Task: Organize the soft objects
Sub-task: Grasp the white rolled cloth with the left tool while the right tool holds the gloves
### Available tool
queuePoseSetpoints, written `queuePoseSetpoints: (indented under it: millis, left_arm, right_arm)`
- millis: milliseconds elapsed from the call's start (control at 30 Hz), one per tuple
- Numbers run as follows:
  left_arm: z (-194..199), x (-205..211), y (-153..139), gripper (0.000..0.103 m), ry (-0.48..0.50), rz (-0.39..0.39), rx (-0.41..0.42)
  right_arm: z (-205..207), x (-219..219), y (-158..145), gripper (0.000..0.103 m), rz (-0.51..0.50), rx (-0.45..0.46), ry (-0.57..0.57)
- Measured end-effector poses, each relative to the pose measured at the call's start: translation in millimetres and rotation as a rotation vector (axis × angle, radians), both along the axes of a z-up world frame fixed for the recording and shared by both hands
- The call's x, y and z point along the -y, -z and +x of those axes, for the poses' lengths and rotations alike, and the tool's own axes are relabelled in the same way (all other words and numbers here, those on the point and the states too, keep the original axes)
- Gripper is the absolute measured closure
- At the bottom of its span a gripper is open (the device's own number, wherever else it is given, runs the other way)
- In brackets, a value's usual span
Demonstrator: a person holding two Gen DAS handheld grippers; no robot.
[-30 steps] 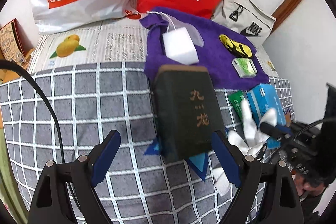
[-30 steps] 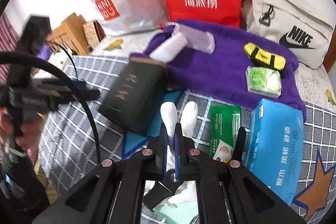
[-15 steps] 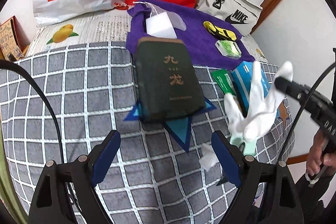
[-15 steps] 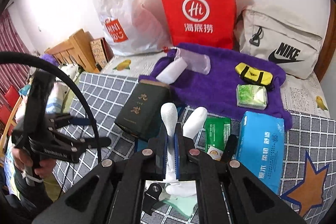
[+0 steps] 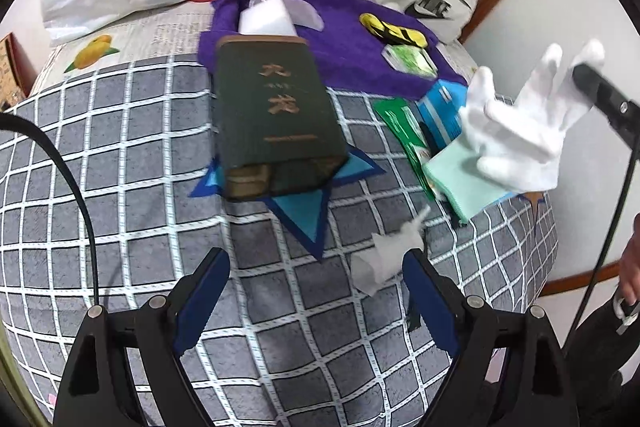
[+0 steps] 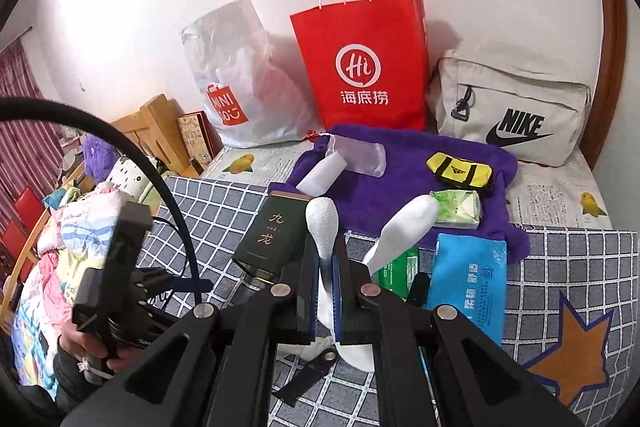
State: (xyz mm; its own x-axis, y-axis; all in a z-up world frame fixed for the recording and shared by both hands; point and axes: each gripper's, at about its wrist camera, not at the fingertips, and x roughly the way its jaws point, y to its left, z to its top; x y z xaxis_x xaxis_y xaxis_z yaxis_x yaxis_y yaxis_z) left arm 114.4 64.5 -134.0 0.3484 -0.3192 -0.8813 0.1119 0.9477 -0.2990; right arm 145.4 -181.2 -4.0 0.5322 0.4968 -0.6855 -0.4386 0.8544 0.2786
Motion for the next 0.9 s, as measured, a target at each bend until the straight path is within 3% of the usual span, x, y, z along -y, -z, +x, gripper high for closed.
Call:
queuePoseSetpoints:
  millis: [333, 567, 733, 900]
  left_arm:
    - [-7, 39, 5, 0.016, 0.083, -0.009, 0.036]
    - [2, 73, 24, 0.017, 0.15, 0.114, 0.049]
    - [5, 88, 36, 0.037, 0.183, 0.189, 0.062]
    - [10, 94, 42, 0.075, 0.227, 0.182, 0.053]
  right_arm:
    - [-31, 28, -19, 0.097, 0.018, 0.051, 0.02]
    - [-47, 41, -14, 0.097, 0.008, 0.04, 0.026]
    - [-49, 48, -4, 0.097, 0.016, 0.02, 0.041]
    - [-47, 53, 6, 0.097, 0.022, -0.001, 0.055]
